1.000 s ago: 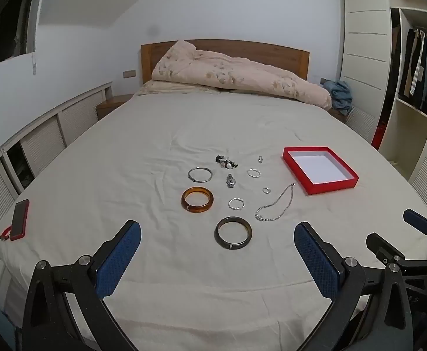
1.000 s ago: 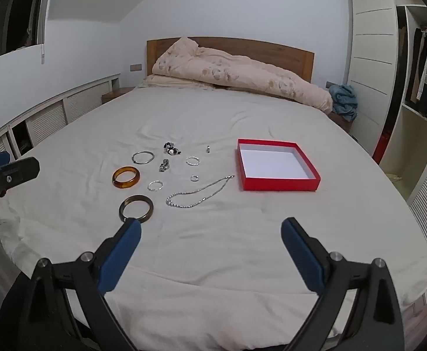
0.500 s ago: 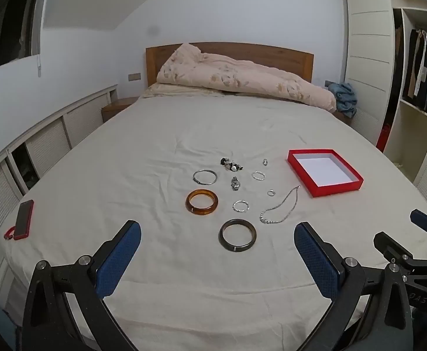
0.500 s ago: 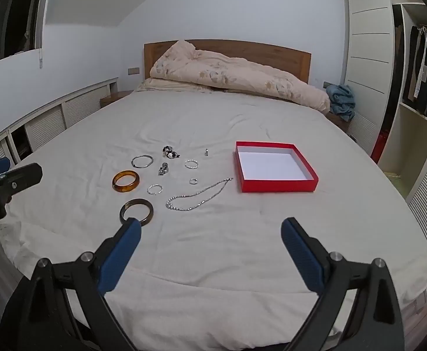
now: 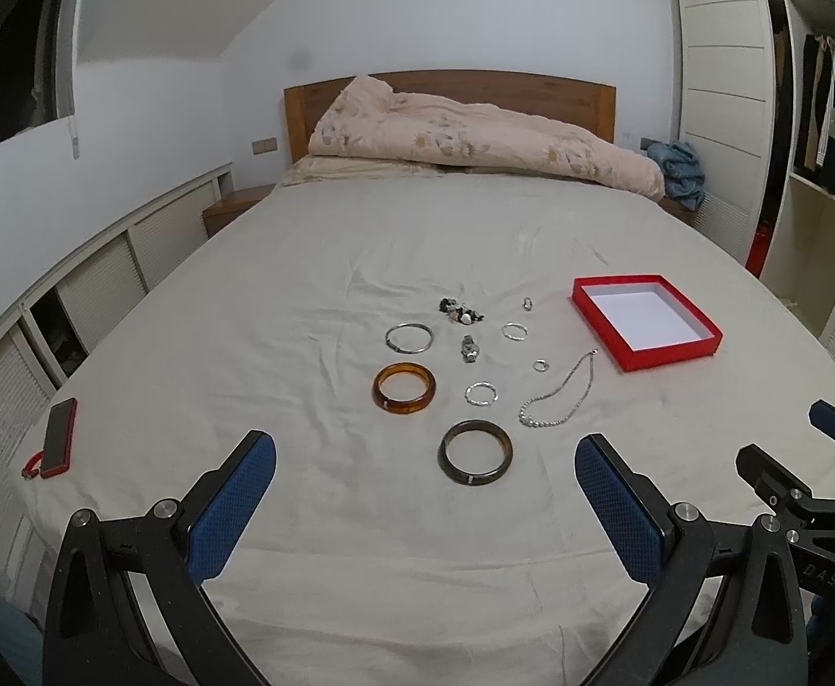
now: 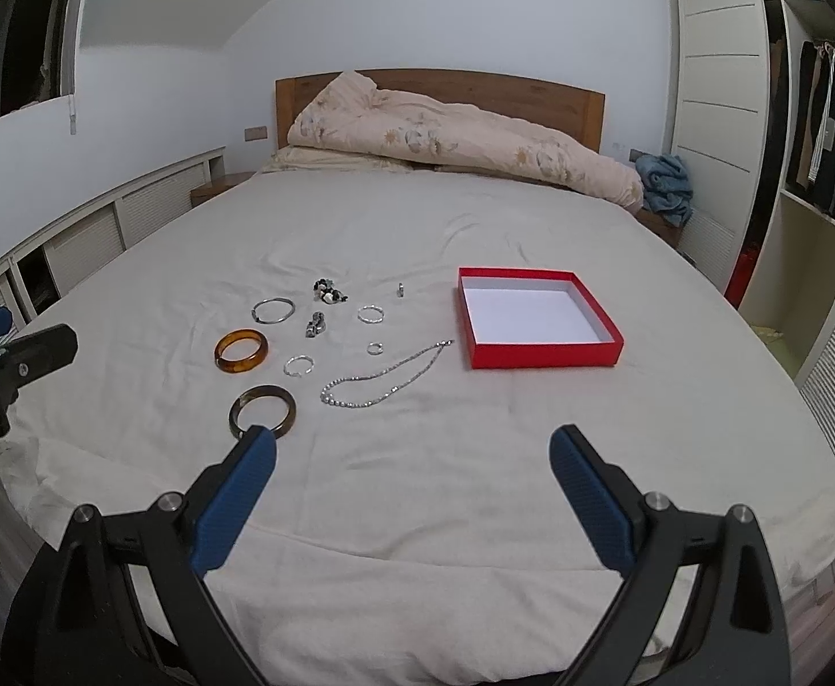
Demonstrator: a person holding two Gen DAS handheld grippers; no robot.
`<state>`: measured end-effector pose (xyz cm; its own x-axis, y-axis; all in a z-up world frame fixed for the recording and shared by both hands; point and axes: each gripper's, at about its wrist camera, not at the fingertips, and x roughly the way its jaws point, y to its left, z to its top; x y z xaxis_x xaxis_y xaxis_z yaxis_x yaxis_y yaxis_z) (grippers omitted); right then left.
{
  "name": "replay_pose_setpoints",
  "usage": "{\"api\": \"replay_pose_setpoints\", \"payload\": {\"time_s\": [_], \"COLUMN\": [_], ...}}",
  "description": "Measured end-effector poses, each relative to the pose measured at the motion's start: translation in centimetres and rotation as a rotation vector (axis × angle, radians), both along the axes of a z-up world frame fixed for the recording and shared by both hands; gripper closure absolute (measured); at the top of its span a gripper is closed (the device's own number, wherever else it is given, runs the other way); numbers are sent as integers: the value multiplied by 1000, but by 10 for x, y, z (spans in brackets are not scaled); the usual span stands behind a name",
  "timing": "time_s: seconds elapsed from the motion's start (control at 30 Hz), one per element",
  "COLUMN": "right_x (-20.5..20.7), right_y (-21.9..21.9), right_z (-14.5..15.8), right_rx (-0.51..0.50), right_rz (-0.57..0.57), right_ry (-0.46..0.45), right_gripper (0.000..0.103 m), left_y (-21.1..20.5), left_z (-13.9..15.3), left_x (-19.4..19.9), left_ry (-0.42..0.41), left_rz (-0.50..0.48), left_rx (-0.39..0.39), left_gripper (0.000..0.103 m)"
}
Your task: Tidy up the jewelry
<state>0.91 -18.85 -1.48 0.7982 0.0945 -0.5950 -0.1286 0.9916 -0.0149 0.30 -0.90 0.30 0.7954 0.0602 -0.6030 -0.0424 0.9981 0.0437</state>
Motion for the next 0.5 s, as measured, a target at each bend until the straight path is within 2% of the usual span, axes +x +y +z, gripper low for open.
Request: {"api": "replay_pose_setpoints", "payload": {"time_s": [0.5], "right_x": [5], "right_y": [4], "right_z": [-4], "right_rx": [-22], "right_rz": [-13], "right_ry": [24], "right_gripper": [6], "left_y": [-2], "left_z": [-2], "left_x": [7], "left_ry": [-11], "left_rz": [4], "left_rx": [27], "left_gripper": [0]}}
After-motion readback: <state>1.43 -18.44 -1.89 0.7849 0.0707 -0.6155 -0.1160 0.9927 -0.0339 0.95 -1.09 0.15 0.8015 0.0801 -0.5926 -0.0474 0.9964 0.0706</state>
